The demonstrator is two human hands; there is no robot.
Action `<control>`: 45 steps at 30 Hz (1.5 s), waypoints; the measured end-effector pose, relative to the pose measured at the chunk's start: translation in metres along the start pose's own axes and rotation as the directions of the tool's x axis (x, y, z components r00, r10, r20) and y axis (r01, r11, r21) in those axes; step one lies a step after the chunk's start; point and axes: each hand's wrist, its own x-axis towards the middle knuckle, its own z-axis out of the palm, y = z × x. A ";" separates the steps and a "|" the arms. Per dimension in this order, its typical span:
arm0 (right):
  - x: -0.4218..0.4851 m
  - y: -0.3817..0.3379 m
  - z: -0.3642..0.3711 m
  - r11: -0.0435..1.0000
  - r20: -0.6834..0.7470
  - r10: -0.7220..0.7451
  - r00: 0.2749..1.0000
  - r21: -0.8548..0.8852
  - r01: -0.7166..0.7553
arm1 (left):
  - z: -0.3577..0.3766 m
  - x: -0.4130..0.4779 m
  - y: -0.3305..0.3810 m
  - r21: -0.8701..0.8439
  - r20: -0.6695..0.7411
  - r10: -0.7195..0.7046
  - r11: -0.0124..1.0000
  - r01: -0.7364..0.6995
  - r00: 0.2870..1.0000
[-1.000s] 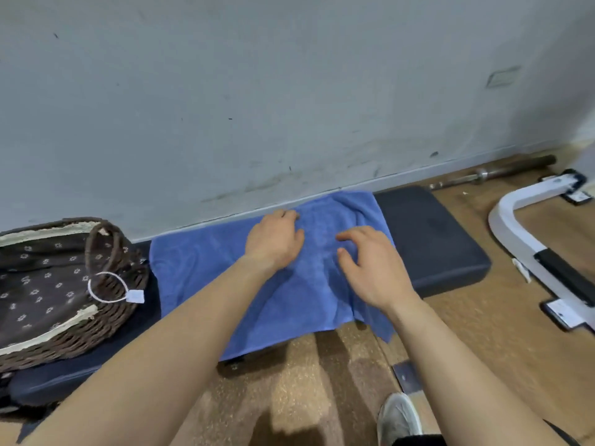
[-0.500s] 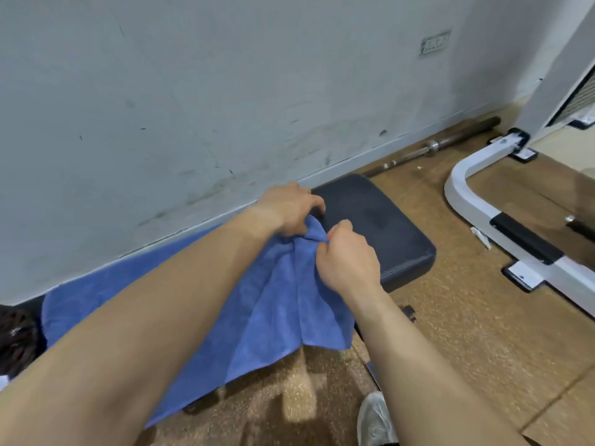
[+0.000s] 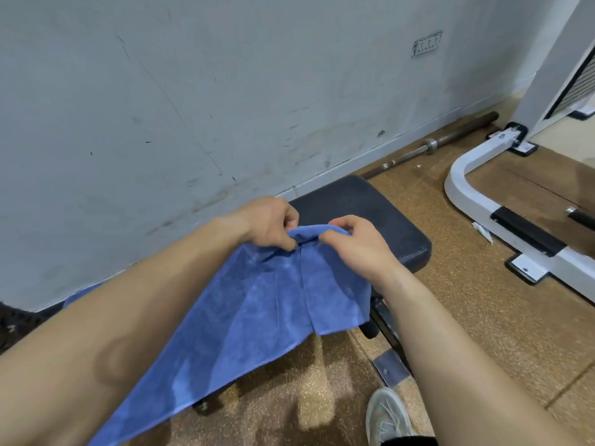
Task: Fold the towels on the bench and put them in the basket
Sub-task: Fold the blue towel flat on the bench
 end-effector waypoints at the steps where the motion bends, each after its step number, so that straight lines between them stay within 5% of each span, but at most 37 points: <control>1: -0.001 -0.001 -0.002 1.000 -0.017 0.006 1.000 0.028 -0.006 | 0.000 -0.002 0.000 -0.035 -0.010 -0.009 0.999 0.008 1.000; 6: 0.004 0.011 -0.012 0.998 -0.052 0.017 0.999 -0.061 -0.020 | -0.001 -0.005 -0.002 -0.340 -0.062 -0.075 0.939 0.049 0.995; 10: 0.007 0.018 -0.015 0.994 -0.081 -0.034 0.996 -0.107 0.025 | 0.005 0.001 -0.003 -0.134 -0.108 0.007 0.991 -0.021 0.994; 20: 0.014 0.034 -0.033 0.955 -0.137 -0.074 0.988 -0.295 0.030 | 0.002 0.034 0.011 -0.023 -0.352 -0.034 0.999 0.028 0.935; 25: 0.012 0.029 -0.038 0.961 -0.093 -0.076 0.993 -0.271 0.048 | -0.018 0.050 0.020 0.023 -0.561 -0.124 0.986 0.166 0.818; 30: 0.013 0.033 -0.054 0.891 -0.158 0.091 0.983 -0.429 -0.151 | -0.016 0.094 0.028 -0.205 -0.496 -0.252 0.964 0.170 0.831; 36: 0.017 0.039 -0.072 0.842 -0.366 0.079 0.927 -0.473 -0.259 | 0.004 0.137 0.041 -0.425 -0.444 -0.255 0.904 0.049 0.859; 41: 0.018 0.035 -0.064 0.784 -0.422 -0.025 0.906 -0.570 -0.244 | 0.017 0.131 0.048 -0.410 -0.374 -0.159 0.912 -0.008 0.914; 45: 0.012 0.013 -0.035 0.770 -0.246 -0.094 0.965 -0.633 -0.086 | 0.037 0.077 0.025 -0.338 -0.380 -0.164 0.941 0.028 0.910</control>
